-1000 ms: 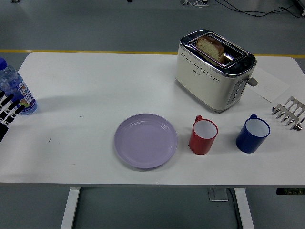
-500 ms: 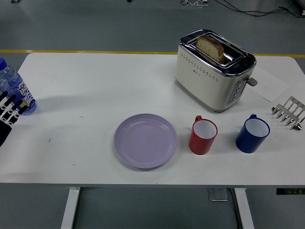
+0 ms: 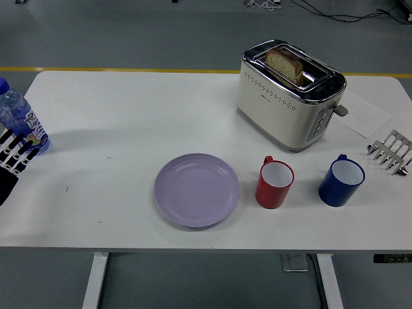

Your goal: Push plate across desktop

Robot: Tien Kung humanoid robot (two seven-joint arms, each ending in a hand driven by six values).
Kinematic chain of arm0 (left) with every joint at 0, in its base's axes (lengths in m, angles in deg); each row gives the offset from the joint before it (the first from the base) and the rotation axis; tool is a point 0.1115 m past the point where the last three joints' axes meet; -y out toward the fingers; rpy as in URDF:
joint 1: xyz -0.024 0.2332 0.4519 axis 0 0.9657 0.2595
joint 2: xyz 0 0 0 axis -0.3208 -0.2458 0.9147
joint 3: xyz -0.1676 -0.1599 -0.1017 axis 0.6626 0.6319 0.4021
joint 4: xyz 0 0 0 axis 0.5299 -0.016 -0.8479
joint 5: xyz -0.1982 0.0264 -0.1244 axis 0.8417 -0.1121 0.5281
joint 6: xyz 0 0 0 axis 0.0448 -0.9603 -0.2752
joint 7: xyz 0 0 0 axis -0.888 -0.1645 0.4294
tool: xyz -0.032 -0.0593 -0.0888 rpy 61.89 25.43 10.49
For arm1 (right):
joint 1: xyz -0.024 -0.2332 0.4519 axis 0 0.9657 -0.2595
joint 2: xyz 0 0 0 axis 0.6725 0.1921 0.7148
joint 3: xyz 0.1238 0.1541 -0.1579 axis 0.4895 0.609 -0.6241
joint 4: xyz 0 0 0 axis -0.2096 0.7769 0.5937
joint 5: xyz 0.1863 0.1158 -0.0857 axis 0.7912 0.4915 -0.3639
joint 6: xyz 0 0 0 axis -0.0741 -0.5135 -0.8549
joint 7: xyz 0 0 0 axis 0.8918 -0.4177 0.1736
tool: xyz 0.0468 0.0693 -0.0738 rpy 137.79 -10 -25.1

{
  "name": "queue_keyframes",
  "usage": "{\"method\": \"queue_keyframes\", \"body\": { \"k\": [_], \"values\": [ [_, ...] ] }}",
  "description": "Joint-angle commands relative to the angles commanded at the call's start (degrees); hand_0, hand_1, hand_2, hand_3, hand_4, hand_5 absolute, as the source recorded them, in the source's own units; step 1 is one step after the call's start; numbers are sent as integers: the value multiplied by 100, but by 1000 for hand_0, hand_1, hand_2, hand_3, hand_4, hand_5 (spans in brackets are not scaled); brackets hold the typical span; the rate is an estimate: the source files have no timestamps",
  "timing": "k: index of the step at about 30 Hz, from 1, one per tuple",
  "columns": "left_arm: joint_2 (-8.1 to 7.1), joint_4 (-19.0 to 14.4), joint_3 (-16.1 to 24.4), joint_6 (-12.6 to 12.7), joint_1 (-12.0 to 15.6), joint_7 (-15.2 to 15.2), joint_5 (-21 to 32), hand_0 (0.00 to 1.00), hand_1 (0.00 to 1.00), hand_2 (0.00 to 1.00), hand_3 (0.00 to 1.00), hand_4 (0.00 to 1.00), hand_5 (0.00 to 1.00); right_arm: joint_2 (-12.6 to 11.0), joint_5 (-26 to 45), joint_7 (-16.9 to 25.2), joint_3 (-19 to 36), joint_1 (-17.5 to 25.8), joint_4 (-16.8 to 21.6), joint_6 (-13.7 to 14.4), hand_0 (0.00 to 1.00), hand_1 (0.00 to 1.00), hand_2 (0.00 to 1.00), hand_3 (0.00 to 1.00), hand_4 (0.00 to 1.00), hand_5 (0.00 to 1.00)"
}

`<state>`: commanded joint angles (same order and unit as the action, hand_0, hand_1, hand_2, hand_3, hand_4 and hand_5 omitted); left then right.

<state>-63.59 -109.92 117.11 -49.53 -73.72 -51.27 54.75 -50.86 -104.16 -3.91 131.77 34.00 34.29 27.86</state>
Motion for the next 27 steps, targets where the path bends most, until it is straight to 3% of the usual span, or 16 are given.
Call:
{"method": "queue_keyframes", "body": {
  "k": [4,6,7,11,27],
  "values": [
    [29,57,-39,192,-8,43,134,677,688,674,645,529,998,5,-9,-5,6,1,0,-4,633,615,648,576,355,152],
    [41,42,-66,379,-26,79,250,677,688,674,645,529,998,7,-2,-8,7,2,0,-3,633,615,648,576,355,152],
    [46,44,-74,506,-48,107,298,632,657,666,636,518,998,9,-16,-11,12,-1,0,-7,632,615,648,576,354,152],
    [51,58,-91,741,-105,141,461,632,657,666,636,518,998,8,-5,-12,7,-11,0,-6,632,615,648,576,354,152],
    [42,133,-120,667,-169,36,505,611,649,666,637,521,998,-2,5,-12,14,-36,0,-2,633,615,649,576,355,151]
  ]
}}
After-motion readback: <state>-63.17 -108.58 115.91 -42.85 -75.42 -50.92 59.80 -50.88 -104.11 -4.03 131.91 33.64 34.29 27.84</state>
